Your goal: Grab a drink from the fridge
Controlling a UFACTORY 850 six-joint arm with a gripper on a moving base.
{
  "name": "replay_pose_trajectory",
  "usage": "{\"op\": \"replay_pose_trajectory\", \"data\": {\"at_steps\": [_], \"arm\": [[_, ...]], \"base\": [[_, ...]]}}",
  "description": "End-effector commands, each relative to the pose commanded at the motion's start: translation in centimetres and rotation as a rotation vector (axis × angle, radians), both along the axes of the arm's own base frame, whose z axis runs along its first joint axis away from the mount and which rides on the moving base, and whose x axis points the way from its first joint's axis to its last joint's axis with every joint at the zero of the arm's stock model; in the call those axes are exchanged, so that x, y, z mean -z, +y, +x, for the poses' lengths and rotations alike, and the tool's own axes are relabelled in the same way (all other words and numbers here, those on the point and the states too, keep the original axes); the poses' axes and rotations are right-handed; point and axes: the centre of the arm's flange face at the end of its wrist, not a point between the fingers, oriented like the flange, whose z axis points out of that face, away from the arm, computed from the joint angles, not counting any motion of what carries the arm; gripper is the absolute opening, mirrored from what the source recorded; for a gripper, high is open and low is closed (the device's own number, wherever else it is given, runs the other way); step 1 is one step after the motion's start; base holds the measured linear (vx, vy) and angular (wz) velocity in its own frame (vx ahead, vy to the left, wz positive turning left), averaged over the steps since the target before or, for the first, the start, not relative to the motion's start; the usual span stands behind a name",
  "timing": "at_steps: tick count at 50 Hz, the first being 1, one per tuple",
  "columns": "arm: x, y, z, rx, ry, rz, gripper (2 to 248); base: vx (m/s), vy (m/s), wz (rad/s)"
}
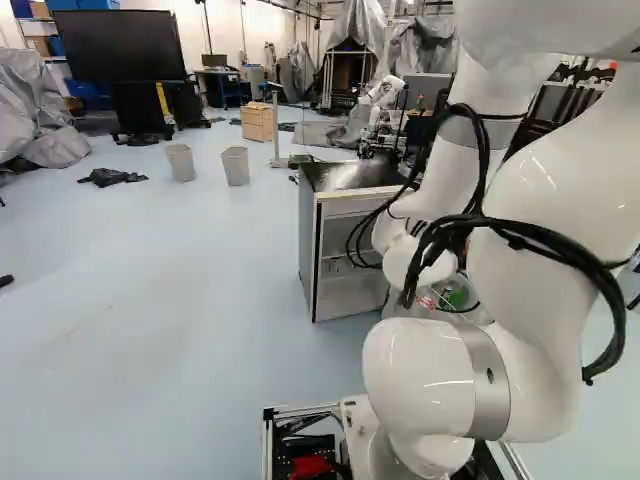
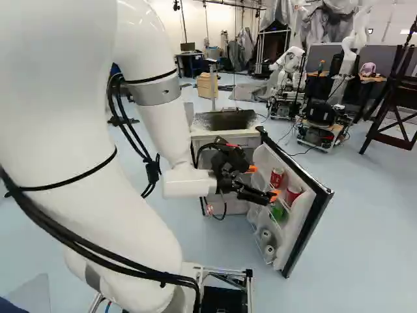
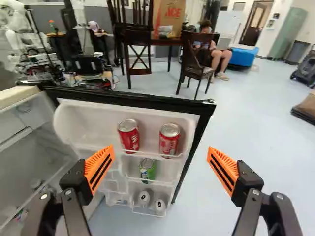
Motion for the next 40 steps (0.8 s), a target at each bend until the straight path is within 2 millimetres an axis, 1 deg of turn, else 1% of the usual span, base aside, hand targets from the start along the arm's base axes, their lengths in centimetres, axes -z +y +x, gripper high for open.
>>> {"op": "replay_pose_trajectory", "data": {"at_steps": [10,20,40], "arm": [[0.0,2.0,-0.2,-0.152,0.004,-0.009,247],[-0.1,3.7,0.0,-0.298,0.007,-0.018,247],[-0.1,5.4,1.0,-0.519,0.010,-0.037,247]], "base": [[0.000,0.000,0.000],[0.000,0.000,0.000],[0.000,0.000,0.000]]}}
